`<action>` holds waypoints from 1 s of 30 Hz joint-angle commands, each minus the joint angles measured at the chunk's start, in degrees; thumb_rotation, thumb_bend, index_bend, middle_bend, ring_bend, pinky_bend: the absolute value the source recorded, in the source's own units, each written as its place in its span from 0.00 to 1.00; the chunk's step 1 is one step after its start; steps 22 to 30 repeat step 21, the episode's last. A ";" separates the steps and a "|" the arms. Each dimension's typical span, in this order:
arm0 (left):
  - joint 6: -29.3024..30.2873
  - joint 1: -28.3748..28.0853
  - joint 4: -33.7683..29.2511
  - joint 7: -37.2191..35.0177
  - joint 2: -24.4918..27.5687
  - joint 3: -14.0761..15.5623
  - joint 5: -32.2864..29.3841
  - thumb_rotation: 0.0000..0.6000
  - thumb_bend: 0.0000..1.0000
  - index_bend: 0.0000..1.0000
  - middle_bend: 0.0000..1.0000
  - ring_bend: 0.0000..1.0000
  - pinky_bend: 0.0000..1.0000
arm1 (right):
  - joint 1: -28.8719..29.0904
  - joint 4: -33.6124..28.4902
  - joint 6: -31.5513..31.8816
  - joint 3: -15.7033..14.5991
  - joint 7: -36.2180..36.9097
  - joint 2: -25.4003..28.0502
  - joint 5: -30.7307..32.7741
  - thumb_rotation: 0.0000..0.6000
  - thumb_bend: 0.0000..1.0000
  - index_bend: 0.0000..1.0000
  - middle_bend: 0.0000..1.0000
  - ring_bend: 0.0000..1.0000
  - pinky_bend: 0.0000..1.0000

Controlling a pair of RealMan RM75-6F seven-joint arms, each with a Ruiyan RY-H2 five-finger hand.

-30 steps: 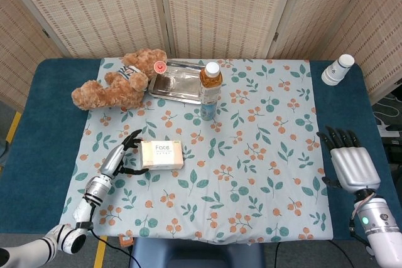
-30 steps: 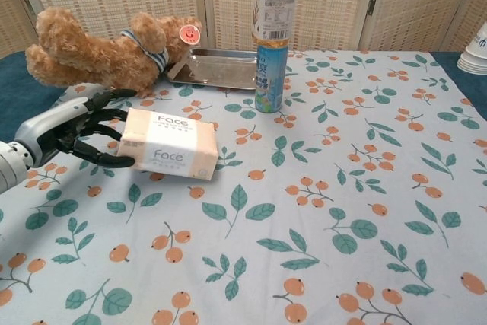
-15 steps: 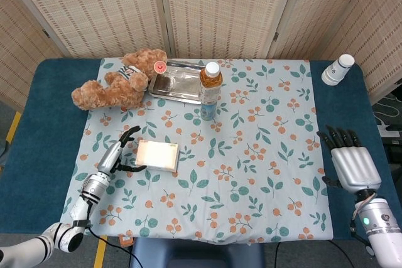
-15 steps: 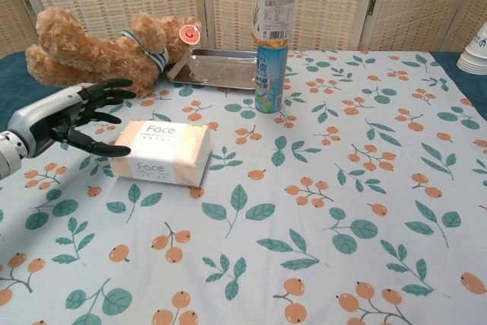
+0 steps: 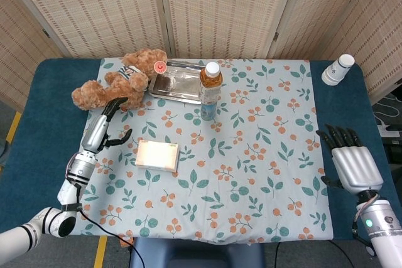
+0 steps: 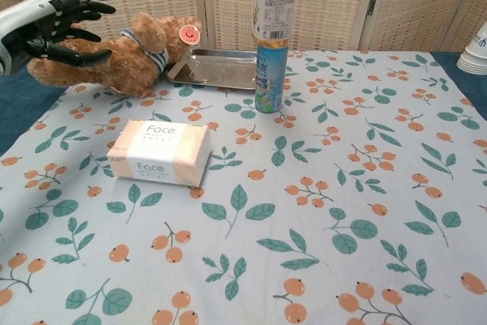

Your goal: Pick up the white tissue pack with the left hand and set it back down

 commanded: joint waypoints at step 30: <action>16.33 0.55 -48.94 80.99 19.73 6.81 -31.65 1.00 0.49 0.12 0.11 0.01 0.08 | -2.90 -1.85 0.29 -0.40 5.51 4.43 -5.79 1.00 0.12 0.11 0.00 0.00 0.00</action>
